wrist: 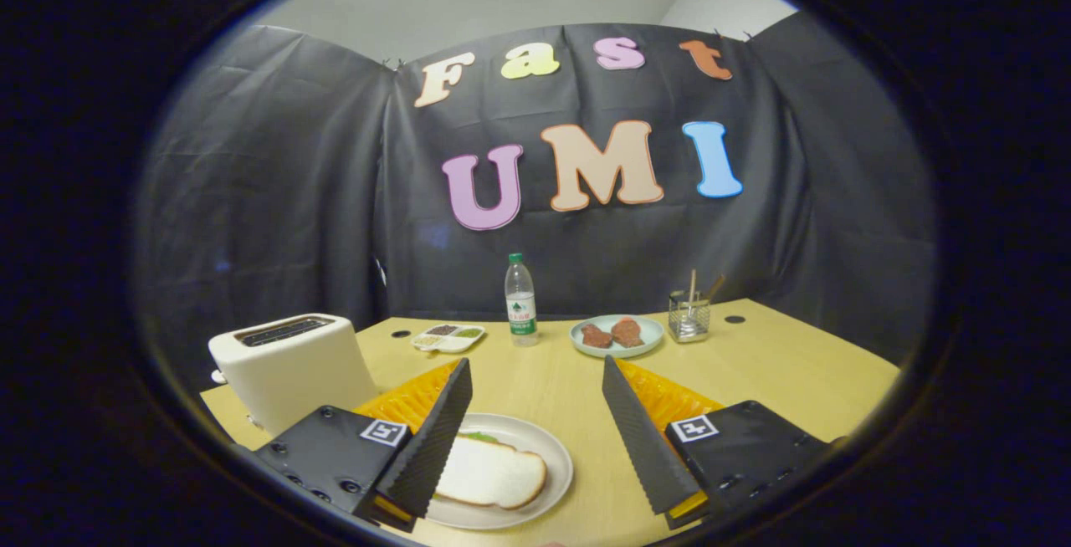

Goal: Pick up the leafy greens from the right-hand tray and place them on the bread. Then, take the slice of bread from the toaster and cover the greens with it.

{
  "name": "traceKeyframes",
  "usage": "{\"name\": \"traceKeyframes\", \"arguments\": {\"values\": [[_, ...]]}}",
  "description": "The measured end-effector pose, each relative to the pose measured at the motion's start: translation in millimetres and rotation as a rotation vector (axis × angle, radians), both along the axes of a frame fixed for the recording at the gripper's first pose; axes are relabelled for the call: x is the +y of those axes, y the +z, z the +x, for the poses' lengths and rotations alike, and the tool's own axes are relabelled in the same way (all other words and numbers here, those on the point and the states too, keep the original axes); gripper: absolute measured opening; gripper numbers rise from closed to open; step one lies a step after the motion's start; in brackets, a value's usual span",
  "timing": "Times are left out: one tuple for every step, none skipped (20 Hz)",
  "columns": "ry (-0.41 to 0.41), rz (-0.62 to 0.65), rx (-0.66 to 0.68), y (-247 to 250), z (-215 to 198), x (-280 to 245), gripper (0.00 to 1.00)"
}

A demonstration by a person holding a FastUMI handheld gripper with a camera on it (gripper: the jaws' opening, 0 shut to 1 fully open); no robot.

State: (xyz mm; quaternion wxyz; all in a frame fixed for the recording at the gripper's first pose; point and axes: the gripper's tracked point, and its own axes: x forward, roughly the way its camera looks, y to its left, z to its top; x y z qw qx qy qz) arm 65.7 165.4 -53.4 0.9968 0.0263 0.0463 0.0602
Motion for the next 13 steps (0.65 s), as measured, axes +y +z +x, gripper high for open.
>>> {"name": "traceKeyframes", "arguments": {"values": [[0.004, -0.017, -0.013, 3.0, 3.3, -2.8, 0.98], [0.004, -0.036, -0.022, 3.1, 5.5, -6.6, 0.98], [0.006, -0.057, -0.032, 2.4, 6.8, -10.2, 0.98], [0.004, -0.070, -0.042, 2.1, 7.8, -14.1, 0.98], [0.005, -0.076, -0.048, 1.8, 7.2, -16.5, 0.98], [0.015, -0.073, -0.048, -1.3, 5.2, -17.4, 0.98], [0.033, -0.066, -0.045, -3.7, 1.7, -16.1, 0.98], [0.044, -0.060, -0.041, -5.5, -1.5, -16.7, 0.98], [0.044, -0.053, -0.043, -4.4, -6.8, -21.2, 0.98], [0.044, -0.040, -0.051, -1.5, -11.2, -27.1, 0.98], [0.045, -0.020, -0.055, 0.8, -16.1, -31.3, 0.98], [0.047, 0.001, -0.058, 1.8, -20.6, -34.4, 0.98], [0.051, 0.018, -0.065, 3.3, -24.1, -38.5, 0.98]]}}
